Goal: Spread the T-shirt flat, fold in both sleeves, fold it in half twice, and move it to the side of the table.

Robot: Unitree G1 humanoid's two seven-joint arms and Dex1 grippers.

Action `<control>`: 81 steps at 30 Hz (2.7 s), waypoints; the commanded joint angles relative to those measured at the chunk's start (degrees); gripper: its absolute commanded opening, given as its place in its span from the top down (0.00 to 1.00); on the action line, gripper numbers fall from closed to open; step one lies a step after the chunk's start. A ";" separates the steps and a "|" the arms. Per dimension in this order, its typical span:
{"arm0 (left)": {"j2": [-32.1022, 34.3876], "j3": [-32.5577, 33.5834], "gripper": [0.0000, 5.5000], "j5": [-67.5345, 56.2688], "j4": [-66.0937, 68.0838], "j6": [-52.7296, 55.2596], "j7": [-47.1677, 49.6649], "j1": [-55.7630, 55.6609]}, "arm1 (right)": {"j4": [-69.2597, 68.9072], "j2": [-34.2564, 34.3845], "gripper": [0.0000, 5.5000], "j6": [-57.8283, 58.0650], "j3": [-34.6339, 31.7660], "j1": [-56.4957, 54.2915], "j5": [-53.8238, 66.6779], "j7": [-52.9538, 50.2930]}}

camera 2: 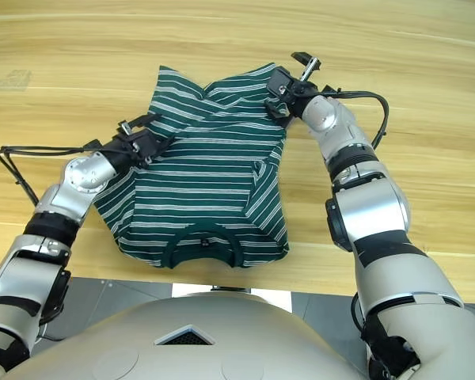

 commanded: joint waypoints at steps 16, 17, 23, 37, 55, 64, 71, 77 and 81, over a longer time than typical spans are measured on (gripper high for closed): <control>1.09 -1.30 0.54 2.52 -10.76 8.23 -3.45 8.61 | -2.72 -2.12 0.02 -4.88 -2.56 6.98 4.09 10.32; 1.73 -0.89 0.54 2.23 -11.87 8.57 -3.66 9.38 | -3.17 -2.65 0.02 -5.35 -2.74 7.52 4.38 10.70; 2.23 -2.04 0.54 2.28 -18.48 9.76 -5.09 12.94 | -4.42 -3.41 0.02 -6.01 -3.10 9.94 5.53 11.00; 2.99 -2.56 0.54 2.45 -21.34 11.09 -6.34 14.44 | -6.49 -3.47 0.02 -6.10 -2.25 11.68 6.44 13.73; -6.71 -0.35 0.54 3.54 6.05 8.13 2.05 -7.74 | 0.97 1.88 0.02 4.82 -2.18 -2.71 2.77 -2.41; -3.84 4.56 0.54 0.11 4.39 5.19 3.97 -3.64 | -1.62 1.17 0.02 -1.42 -6.51 -1.14 6.87 1.26; 1.83 21.23 0.54 -7.32 -24.41 9.07 8.37 5.55 | -20.52 -2.99 0.02 -12.40 -12.64 6.40 16.23 7.18; 0.80 36.48 0.54 -21.94 -55.30 24.03 4.52 28.42 | -54.68 -7.18 0.02 -4.75 -18.26 23.73 25.12 10.12; -8.05 45.37 0.54 -38.96 -71.17 32.63 5.26 51.32 | -70.80 -10.78 0.02 3.24 -24.98 29.82 29.76 8.75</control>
